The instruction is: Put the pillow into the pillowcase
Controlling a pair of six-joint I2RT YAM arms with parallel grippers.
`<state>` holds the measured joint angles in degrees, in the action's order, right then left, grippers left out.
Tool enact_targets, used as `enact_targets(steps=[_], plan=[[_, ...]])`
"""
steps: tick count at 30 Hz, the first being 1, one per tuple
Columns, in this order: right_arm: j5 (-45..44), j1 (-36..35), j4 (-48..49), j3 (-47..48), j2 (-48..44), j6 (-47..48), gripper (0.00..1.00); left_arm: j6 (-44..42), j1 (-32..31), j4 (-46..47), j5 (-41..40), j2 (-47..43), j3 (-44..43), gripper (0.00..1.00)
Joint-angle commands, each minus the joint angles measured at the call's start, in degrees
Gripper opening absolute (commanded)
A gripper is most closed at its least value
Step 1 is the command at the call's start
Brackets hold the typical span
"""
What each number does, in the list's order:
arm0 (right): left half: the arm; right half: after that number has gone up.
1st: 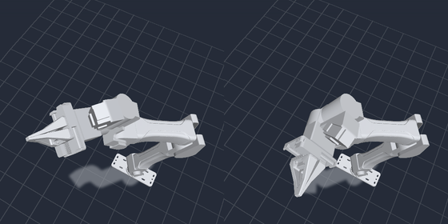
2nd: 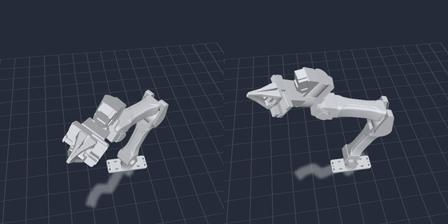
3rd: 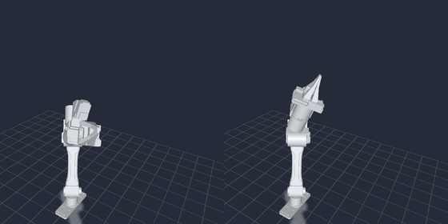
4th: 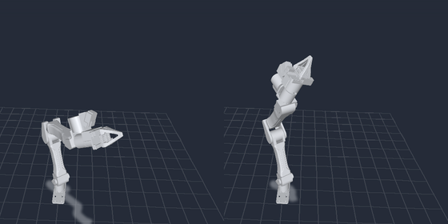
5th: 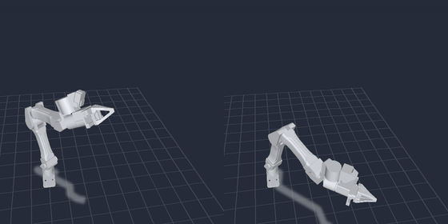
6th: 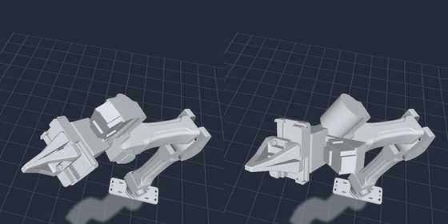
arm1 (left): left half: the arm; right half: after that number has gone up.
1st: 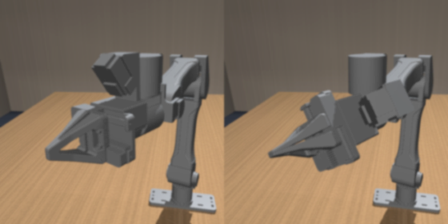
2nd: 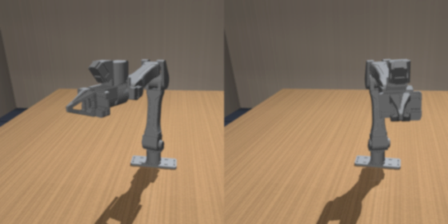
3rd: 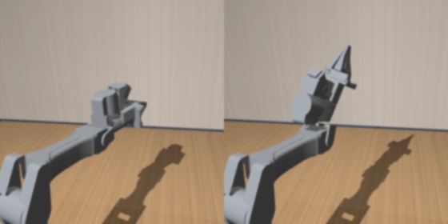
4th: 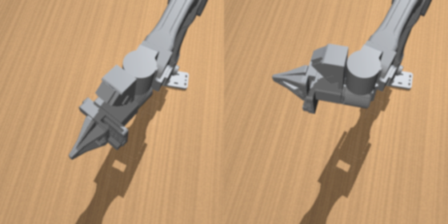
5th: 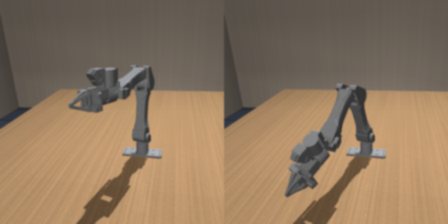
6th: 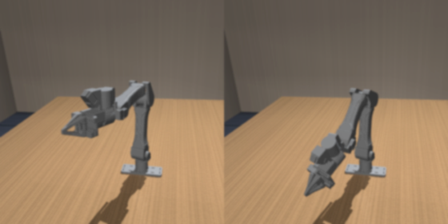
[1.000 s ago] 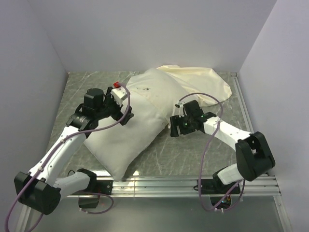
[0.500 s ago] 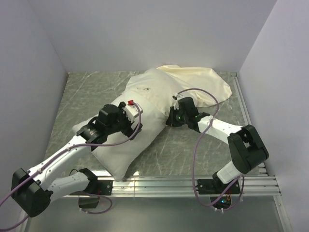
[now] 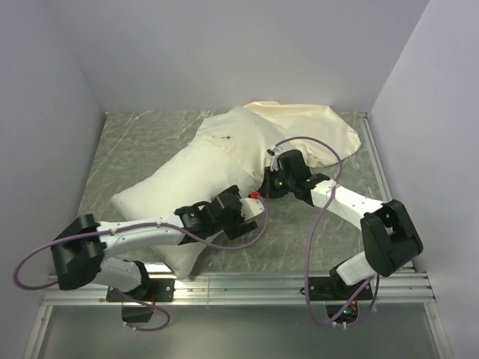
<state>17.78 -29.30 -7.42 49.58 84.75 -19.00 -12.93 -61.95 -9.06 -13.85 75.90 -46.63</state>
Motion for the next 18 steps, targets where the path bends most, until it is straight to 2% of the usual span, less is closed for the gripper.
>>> enact_targets(steps=[1, 3, 4, 5, 7, 11, 14, 16, 18], plan=[[5.15, -0.76, -2.25, 2.19, -3.45, 1.42, 0.00, -0.61, 1.39, 10.17, -13.66, 4.77, 3.30, 0.90], [6.12, -0.67, -4.17, 2.36, -3.80, 2.82, 0.00, 0.27, 3.93, 12.48, -12.79, 5.14, 2.34, 0.70], [7.34, -0.67, -4.88, 2.45, -3.89, 3.53, 0.00, 1.66, 4.99, 13.10, -10.96, 4.79, 1.38, 0.43], [7.79, -0.85, -6.36, 2.80, -3.98, 4.14, 0.00, 2.11, 5.96, 13.10, -9.63, 4.61, 0.32, 0.25], [9.71, -0.67, -7.17, 3.32, -4.59, 5.38, 0.00, 4.65, 9.21, 13.19, -4.91, 3.56, -3.37, 0.02], [12.45, -0.85, -8.92, 7.01, -5.12, 6.96, 0.00, 10.90, 15.97, 11.26, 4.07, 3.90, -11.96, 0.00], [14.38, -2.07, -9.63, 11.75, -5.04, 7.84, 0.00, 15.73, 17.21, 12.74, 8.38, 4.78, -16.28, 0.00], [16.40, -3.21, -10.50, 17.09, -4.51, 9.24, 0.00, 18.71, 17.22, 14.33, 8.57, 5.83, -18.05, 0.00], [22.27, -5.40, -12.00, 21.24, -3.63, 9.60, 0.00, 20.83, 17.22, 15.21, 7.44, 7.85, -21.91, 0.00]])
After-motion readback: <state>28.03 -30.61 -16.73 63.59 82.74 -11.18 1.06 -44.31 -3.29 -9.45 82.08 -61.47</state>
